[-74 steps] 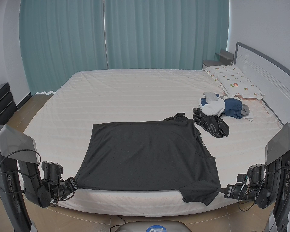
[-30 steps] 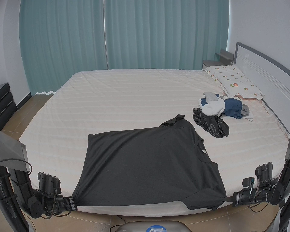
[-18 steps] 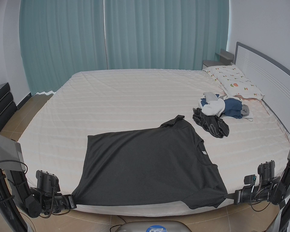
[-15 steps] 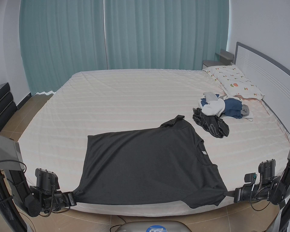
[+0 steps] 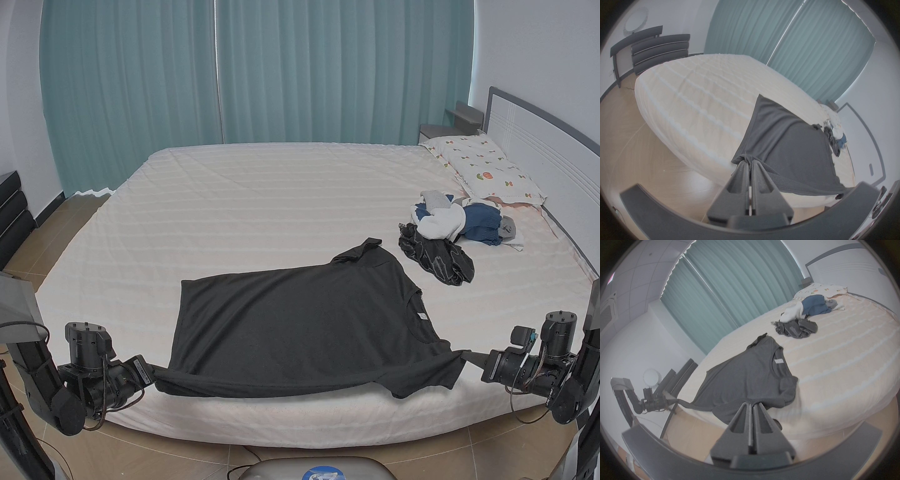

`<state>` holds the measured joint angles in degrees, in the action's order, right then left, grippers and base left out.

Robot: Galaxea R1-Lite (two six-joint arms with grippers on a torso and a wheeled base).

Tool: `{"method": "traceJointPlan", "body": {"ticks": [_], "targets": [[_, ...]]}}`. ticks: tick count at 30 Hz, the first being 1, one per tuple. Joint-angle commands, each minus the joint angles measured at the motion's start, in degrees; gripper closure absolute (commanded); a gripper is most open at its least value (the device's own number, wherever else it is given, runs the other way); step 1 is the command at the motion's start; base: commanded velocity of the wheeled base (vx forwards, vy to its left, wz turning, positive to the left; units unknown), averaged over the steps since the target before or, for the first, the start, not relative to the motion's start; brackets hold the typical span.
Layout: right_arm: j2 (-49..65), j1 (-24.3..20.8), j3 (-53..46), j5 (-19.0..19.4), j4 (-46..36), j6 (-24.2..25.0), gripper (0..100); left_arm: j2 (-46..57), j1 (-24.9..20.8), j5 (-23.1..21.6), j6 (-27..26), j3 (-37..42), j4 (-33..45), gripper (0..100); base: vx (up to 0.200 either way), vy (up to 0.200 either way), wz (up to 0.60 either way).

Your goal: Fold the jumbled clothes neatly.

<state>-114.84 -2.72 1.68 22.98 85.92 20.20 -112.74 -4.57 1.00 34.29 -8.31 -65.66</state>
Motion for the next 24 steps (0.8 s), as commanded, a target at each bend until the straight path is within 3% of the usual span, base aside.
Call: {"method": "traceJointPlan", "body": {"ticks": [1, 7, 24], "targets": [[-5.8, -0.8, 2.1, -3.6, 4.1, 2.7, 100, -0.2, 1.1, 0.0, 2.6, -1.4, -3.0, 100, 0.000, 0.000, 0.00], [-4.4, -1.6, 3.9, -4.9, 4.0, 6.4, 100, -0.6, 1.1, -0.4, 8.7, -2.4, -7.3, 100, 0.000, 0.000, 0.00], [-10.4, -1.7, 12.7, -5.1, 3.9, 6.7, 100, -8.0, 0.5, 0.2, 8.2, -6.1, -8.3, 100, 0.000, 0.000, 0.00]]}}
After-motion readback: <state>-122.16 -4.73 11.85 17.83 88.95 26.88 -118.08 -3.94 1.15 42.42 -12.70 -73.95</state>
